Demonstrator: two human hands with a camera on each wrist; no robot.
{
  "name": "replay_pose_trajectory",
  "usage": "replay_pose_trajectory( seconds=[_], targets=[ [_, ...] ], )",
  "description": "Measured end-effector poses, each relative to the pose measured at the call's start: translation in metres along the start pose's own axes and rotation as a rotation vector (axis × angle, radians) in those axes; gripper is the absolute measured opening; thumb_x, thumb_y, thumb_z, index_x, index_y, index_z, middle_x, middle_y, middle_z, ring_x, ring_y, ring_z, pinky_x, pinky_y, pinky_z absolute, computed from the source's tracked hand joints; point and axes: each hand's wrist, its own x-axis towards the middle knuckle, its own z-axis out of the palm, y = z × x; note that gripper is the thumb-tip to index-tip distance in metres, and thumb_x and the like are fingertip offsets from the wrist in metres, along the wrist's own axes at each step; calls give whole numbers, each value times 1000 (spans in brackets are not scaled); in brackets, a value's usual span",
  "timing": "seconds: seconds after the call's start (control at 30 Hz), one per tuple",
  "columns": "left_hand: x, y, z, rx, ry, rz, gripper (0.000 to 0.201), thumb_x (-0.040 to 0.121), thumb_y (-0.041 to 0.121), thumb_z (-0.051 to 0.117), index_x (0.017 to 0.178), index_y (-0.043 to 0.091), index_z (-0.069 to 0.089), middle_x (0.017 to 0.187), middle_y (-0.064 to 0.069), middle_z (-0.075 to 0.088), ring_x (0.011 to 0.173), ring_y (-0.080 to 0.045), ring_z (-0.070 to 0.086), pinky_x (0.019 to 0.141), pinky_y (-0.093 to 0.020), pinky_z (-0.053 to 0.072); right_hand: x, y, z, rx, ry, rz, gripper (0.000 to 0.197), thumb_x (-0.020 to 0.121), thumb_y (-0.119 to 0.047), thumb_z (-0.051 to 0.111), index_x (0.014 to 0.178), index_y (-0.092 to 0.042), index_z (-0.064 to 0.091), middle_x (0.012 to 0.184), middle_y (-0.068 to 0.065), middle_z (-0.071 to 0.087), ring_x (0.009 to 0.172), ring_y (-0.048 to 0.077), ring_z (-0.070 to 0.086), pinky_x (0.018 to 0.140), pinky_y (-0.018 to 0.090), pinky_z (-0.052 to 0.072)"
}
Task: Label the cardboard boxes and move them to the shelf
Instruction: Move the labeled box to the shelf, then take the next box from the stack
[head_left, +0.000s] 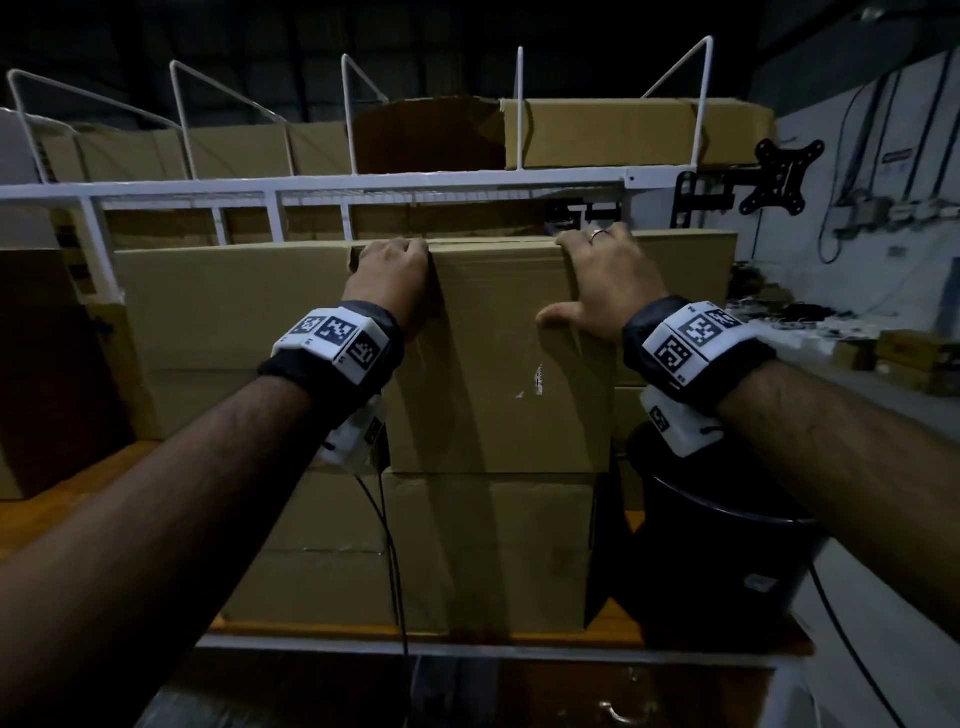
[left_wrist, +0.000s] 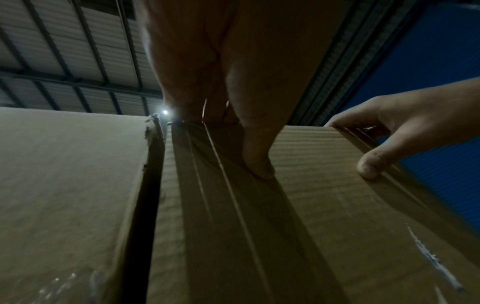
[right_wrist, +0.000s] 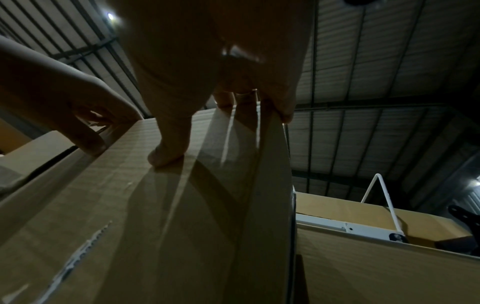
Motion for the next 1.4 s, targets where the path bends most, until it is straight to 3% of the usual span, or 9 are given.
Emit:
replay_pose_trajectory(
  seconds=[0.3, 0.43, 0.73, 1.07, 1.4],
  targets=[
    [-28, 5, -15, -57, 46, 24, 72, 81, 32, 73, 138, 8, 37, 143, -14, 40, 135, -31, 32, 111, -42, 28, -14, -11, -8, -69, 66, -73, 80, 75, -47, 75, 137, -13, 39, 138, 12, 46, 131, 32, 37, 115, 48, 18],
    [-61, 1, -26, -77, 114, 34, 77, 82, 35, 71, 143, 9, 32, 145, -13, 38, 136, -28, 30, 112, -39, 27, -37, -25, -13, 20, 133, -132, 79, 78, -41, 74, 141, -13, 35, 142, 12, 43, 135, 30, 32, 114, 44, 18],
    [-161, -37, -22, 31, 101, -61, 88, 83, 40, 69, 149, 10, 21, 152, -11, 29, 141, -26, 22, 117, -35, 18, -101, -94, 14, 159, 3, -309, 86, 83, -45, 68, 149, -14, 23, 153, 9, 30, 143, 27, 20, 118, 44, 12],
    [-260, -131, -24, 101, 38, -270, 93, 80, 36, 73, 150, 7, 18, 153, -12, 28, 143, -28, 18, 117, -41, 18, -136, -210, 58, 259, -109, -457, 86, 85, -47, 65, 150, -13, 21, 155, 8, 27, 145, 25, 16, 117, 45, 10],
    [-309, -287, -19, 193, -71, -352, 100, 82, 44, 68, 152, 11, 5, 159, -7, 12, 146, -25, 6, 118, -42, 11, -119, -371, 104, 308, -121, -490, 90, 85, -48, 64, 151, -12, 16, 156, 9, 23, 146, 26, 12, 117, 46, 9]
  ],
)
